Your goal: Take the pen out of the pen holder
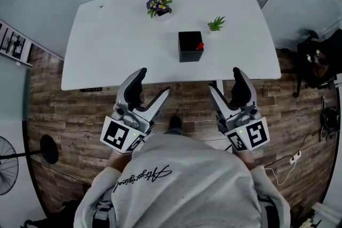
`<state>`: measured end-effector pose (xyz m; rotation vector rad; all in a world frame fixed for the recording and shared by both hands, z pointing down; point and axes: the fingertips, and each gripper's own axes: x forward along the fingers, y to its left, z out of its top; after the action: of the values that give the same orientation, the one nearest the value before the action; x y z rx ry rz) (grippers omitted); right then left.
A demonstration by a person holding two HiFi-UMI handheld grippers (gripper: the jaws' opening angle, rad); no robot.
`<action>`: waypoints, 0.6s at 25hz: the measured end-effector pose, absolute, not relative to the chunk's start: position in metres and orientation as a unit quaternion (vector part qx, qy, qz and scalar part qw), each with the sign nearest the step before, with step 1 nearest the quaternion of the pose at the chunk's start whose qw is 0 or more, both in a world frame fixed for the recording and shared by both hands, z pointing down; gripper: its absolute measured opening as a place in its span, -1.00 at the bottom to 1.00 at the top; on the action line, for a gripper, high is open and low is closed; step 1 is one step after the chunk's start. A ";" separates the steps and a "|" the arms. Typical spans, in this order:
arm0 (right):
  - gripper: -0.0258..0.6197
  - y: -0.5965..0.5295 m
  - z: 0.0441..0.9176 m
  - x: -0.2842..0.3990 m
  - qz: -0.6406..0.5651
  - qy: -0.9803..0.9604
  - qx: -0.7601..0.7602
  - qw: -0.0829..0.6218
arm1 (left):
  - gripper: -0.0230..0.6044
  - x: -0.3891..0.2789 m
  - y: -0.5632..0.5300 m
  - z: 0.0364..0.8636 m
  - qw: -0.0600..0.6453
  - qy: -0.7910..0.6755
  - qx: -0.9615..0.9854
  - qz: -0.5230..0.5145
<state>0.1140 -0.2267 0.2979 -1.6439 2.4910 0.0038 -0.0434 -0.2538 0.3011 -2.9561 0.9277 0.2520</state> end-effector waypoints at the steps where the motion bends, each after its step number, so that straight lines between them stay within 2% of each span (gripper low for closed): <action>1: 0.13 -0.231 0.298 0.113 0.002 0.831 -0.550 0.078 | 0.01 -0.044 -0.258 0.300 0.018 0.296 -0.951 0.085; 15: 0.13 -0.269 0.300 0.113 0.002 0.820 -0.567 0.080 | 0.01 -0.042 -0.301 0.305 0.011 0.278 -0.957 0.083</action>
<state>0.1126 -0.2694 0.2999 -1.6968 2.4518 0.0059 -0.0417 -0.3015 0.3054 -2.9860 0.8687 0.2585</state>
